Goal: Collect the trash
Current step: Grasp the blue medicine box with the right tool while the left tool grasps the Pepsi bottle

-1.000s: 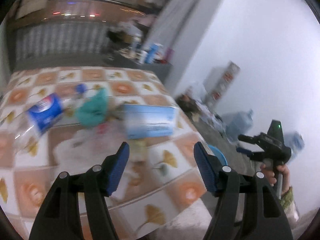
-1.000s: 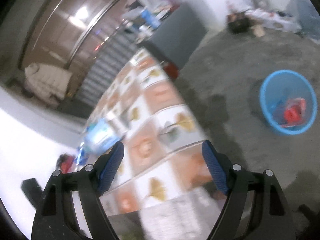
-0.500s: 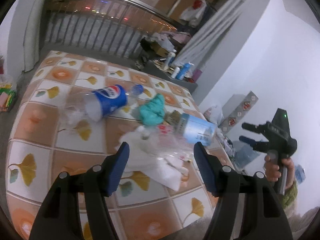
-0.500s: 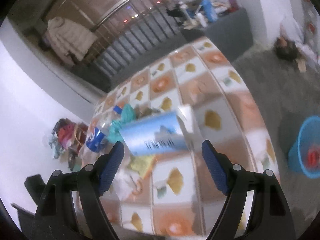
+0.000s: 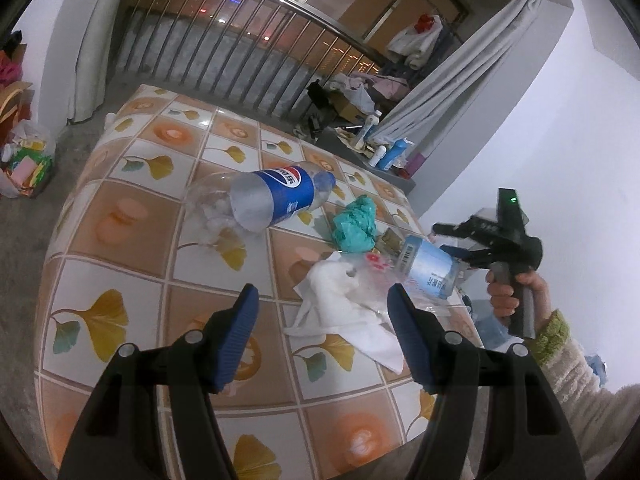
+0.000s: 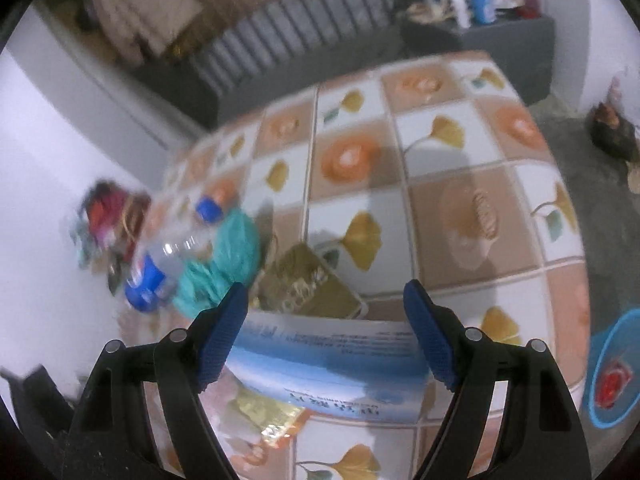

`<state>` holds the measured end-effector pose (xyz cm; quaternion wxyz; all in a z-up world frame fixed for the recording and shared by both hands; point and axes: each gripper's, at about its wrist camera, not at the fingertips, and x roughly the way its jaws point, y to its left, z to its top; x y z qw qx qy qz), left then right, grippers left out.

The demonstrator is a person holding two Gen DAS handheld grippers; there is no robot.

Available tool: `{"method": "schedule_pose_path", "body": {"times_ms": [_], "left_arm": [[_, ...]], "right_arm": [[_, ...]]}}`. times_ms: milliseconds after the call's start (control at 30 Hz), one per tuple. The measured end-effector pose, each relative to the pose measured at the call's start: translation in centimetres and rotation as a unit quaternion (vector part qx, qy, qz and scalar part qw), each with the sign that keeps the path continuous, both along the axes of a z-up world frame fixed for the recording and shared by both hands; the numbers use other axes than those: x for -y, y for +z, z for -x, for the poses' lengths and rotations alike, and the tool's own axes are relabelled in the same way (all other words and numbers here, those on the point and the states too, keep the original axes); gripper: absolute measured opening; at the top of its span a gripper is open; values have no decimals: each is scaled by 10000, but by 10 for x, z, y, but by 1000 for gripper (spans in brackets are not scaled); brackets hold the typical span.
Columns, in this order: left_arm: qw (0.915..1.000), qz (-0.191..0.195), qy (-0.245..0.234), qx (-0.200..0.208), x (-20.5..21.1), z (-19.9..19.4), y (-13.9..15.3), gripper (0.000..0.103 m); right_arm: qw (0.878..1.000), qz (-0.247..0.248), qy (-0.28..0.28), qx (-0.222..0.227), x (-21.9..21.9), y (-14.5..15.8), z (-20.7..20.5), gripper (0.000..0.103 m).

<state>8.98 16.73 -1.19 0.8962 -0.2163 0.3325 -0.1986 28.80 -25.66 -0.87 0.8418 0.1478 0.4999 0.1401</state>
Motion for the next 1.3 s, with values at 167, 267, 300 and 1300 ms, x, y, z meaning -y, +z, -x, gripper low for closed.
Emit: {"method": "schedule_pose_path", "body": {"times_ms": [167,267,300,1300], "left_arm": [[10000,38,-21,-15,-3,-1,-3,65],[10000,50,-38,-35,-4,-3,-6,65],[10000,55,-44,-41,-3,-3,-6,65],[9953,-961,-15,100,-9,-96,28,74]], "right_arm": [[9987,184,462,-93,-13,-2,27,76],[9972,351,645,-139,-17,-1,49,76],[9966,428,688,-136,-18,-1,59,76],[9944,689,749,267,-22,-27,74,82]]}}
